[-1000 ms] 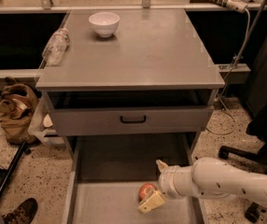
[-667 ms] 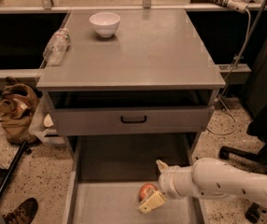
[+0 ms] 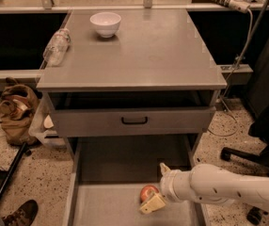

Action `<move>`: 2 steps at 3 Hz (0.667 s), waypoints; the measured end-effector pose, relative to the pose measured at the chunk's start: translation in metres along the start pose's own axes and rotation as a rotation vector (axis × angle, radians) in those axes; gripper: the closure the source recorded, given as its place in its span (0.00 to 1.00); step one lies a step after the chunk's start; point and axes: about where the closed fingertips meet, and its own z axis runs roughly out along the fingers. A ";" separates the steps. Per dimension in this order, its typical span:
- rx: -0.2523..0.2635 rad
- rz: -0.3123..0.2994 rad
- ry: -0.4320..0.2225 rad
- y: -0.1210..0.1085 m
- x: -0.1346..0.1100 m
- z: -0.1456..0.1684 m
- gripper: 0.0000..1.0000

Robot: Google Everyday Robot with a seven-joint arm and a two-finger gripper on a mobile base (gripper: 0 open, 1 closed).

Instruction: Pick apple from middle drawer and place on counter

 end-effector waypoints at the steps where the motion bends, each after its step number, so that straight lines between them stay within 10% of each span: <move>1: 0.032 0.052 -0.002 -0.013 0.021 0.008 0.00; 2: 0.033 0.095 -0.021 -0.021 0.036 0.016 0.00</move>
Offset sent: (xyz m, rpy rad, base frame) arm 0.0149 -0.0391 -0.0552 0.0765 0.0382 -0.1402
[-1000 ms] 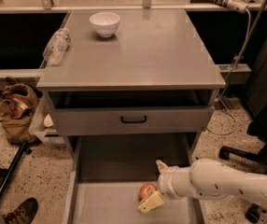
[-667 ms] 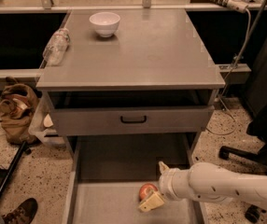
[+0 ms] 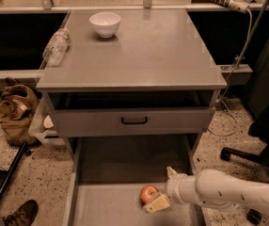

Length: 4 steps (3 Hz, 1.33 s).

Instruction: Pick apple from middle drawer and place on counter

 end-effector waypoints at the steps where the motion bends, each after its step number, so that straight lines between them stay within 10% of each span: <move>1: -0.034 0.016 -0.031 -0.002 0.006 0.011 0.00; 4: -0.109 0.017 -0.052 0.005 0.016 0.044 0.00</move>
Offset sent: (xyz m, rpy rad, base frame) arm 0.0101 0.0299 -0.0392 0.0932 0.0529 0.1311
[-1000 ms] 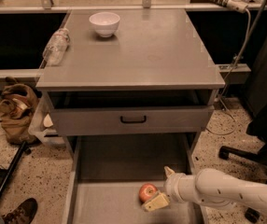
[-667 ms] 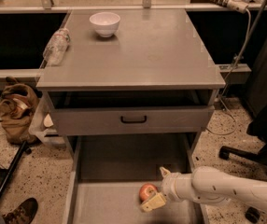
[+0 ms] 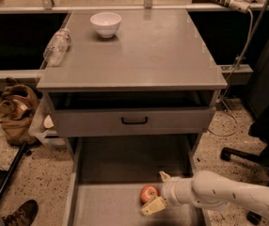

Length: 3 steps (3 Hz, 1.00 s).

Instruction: Pick apple from middle drawer and place on counter

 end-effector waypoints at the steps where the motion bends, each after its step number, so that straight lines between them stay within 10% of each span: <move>1: -0.014 0.005 -0.018 0.002 0.010 0.011 0.00; 3: -0.040 -0.006 -0.020 0.004 0.020 0.032 0.00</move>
Offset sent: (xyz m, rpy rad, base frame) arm -0.0033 0.0086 -0.0418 0.0504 0.0057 0.0286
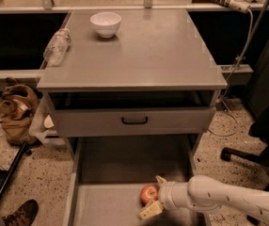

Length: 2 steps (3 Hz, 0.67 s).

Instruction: Pick apple from middle drawer and place on counter

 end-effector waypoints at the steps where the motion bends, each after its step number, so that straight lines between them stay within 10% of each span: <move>1: -0.008 -0.002 0.015 0.000 0.004 0.010 0.00; 2: -0.008 0.002 0.036 -0.001 0.008 0.017 0.00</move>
Offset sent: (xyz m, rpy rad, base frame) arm 0.0040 0.0063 -0.0273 -0.0512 0.0366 0.0048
